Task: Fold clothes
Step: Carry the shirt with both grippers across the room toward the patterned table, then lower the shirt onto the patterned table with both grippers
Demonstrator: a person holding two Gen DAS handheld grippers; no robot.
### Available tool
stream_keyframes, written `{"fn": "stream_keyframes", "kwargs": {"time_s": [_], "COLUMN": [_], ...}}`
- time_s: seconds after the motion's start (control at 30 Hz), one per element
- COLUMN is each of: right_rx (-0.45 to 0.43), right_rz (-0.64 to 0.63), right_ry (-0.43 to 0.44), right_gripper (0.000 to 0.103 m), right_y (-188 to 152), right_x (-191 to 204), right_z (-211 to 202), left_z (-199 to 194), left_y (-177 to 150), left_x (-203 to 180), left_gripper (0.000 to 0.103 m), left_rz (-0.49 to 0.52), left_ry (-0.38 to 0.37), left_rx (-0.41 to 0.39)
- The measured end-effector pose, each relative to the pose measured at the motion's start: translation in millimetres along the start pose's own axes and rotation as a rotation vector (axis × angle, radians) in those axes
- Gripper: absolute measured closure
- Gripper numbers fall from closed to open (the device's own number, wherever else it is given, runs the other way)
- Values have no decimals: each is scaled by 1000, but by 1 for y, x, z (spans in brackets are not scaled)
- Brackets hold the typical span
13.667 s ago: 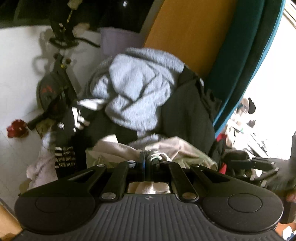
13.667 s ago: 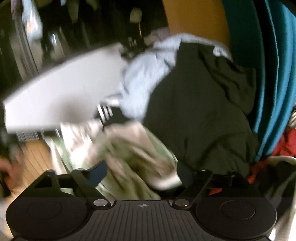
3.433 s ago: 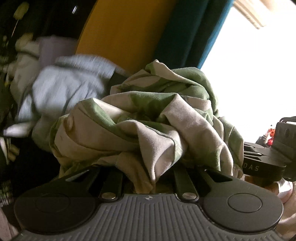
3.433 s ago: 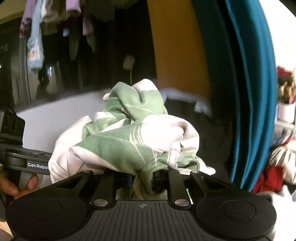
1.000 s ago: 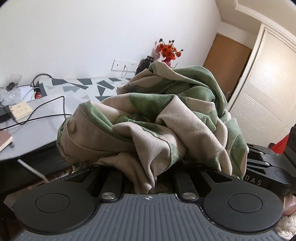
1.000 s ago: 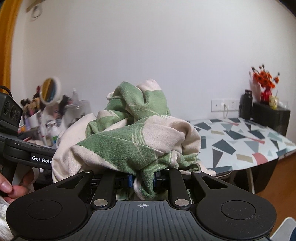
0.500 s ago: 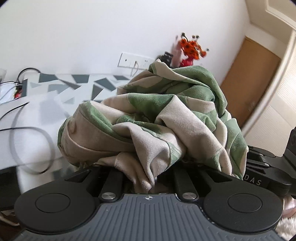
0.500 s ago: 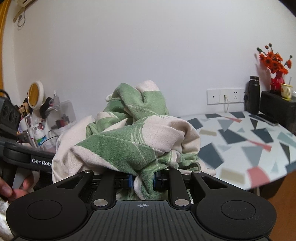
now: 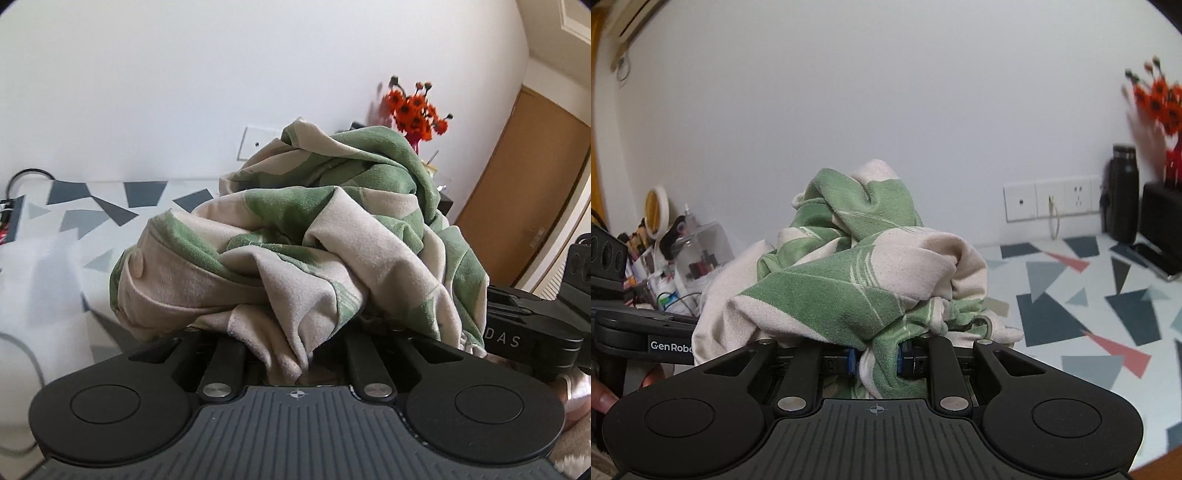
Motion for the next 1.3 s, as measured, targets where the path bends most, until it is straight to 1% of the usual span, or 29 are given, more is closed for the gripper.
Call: {"fn": "stream_keyframes", "kwargs": {"time_s": [0.1, 0.23, 0.3, 0.43, 0.5, 0.63, 0.8, 0.83, 0.9, 0.97, 1.07, 1.17, 1.3], "right_rx": [33, 48, 56, 77, 102, 144, 237, 241, 248, 256, 263, 234, 259], "right_rz": [29, -34, -34, 23, 46, 56, 85, 96, 119, 142, 178, 192, 97], "right_ry": [2, 1, -10, -49, -68, -69, -50, -57, -69, -82, -104, -165, -175], "right_gripper": [85, 85, 85, 85, 85, 86, 86, 86, 87, 87, 87, 88, 88], "right_y": [3, 18, 22, 11, 0, -22, -50, -49, -48, -46, -43, -33, -41], "right_x": [-29, -65, -85, -125, -141, -167, -204, -215, -238, -261, -295, -328, -327], "right_z": [39, 96, 120, 153, 164, 172, 177, 176, 173, 170, 166, 159, 163], "left_z": [40, 90, 115, 162, 177, 201, 227, 232, 237, 239, 242, 248, 261], "left_y": [14, 34, 40, 37, 30, 12, -12, -16, -18, -16, -12, -15, -26], "left_x": [11, 24, 30, 37, 38, 35, 29, 28, 26, 22, 18, 20, 15], "left_gripper": [91, 91, 91, 91, 91, 90, 89, 88, 88, 88, 88, 88, 87], "left_rz": [-25, -37, -33, -32, -36, -31, -17, -32, -101, -135, -141, -173, -159], "left_ry": [24, 48, 56, 89, 110, 160, 227, 257, 325, 379, 430, 470, 509], "left_rx": [19, 18, 31, 76, 106, 162, 229, 237, 232, 225, 222, 231, 259]}}
Point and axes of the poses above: each gripper's, at about its wrist camera, not at the fingertips, and z roughly the way its jaws point, x to its left, y to its top, the point moved 5 cm from there along z, roughly the way its jaws point, and after that the axes turned 13 degrees about -x, right-handed, at the moved point
